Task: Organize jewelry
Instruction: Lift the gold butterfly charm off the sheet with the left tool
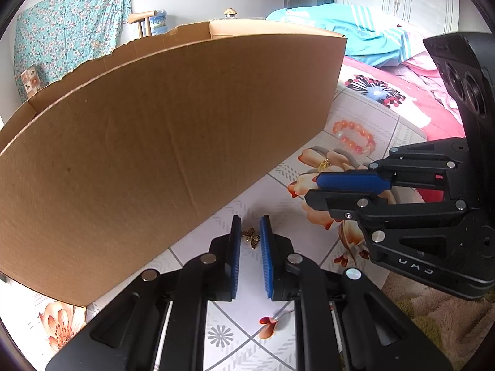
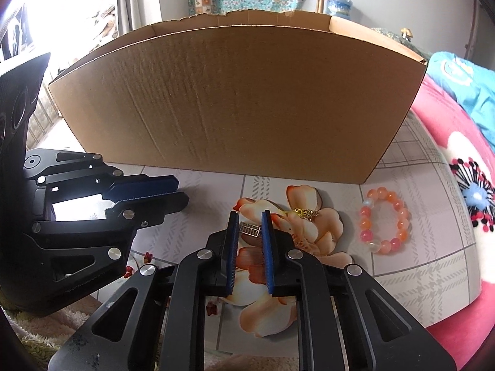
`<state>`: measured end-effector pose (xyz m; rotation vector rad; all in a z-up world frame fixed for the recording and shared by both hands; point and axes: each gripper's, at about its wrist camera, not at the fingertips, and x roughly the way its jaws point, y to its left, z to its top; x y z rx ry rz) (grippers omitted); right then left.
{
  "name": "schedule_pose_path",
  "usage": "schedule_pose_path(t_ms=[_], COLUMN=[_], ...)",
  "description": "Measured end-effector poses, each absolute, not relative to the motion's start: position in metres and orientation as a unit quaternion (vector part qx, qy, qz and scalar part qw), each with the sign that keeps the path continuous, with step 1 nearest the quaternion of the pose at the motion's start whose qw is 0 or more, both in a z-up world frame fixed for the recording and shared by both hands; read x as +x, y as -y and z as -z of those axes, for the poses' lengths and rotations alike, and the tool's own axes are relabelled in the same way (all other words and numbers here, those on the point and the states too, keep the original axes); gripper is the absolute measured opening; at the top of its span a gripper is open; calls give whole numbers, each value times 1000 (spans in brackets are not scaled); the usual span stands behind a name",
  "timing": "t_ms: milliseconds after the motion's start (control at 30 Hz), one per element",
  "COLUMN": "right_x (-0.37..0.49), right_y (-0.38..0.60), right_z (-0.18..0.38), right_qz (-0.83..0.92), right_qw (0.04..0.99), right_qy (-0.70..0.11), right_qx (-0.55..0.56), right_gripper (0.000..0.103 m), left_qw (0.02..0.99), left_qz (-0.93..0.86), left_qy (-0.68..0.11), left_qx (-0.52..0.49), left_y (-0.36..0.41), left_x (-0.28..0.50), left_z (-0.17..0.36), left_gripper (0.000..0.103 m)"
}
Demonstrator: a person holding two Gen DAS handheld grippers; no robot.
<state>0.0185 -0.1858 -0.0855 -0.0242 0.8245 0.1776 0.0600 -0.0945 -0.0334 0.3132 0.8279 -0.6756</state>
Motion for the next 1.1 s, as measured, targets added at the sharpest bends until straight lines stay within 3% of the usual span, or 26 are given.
schedule_pose_path(t_ms=[767, 1100], right_x=[-6, -21], right_y=[220, 225], right_z=[58, 40], right_qz=[-92, -98], right_qw=[920, 929], right_qy=[-380, -357], right_qx=[9, 11], right_gripper=[13, 13], left_qw=[856, 860], left_qz=[319, 348], left_qy=[-380, -347], left_qx=[146, 136], left_y=[89, 80], left_x=[54, 38], left_z=[23, -18], left_gripper=[12, 12])
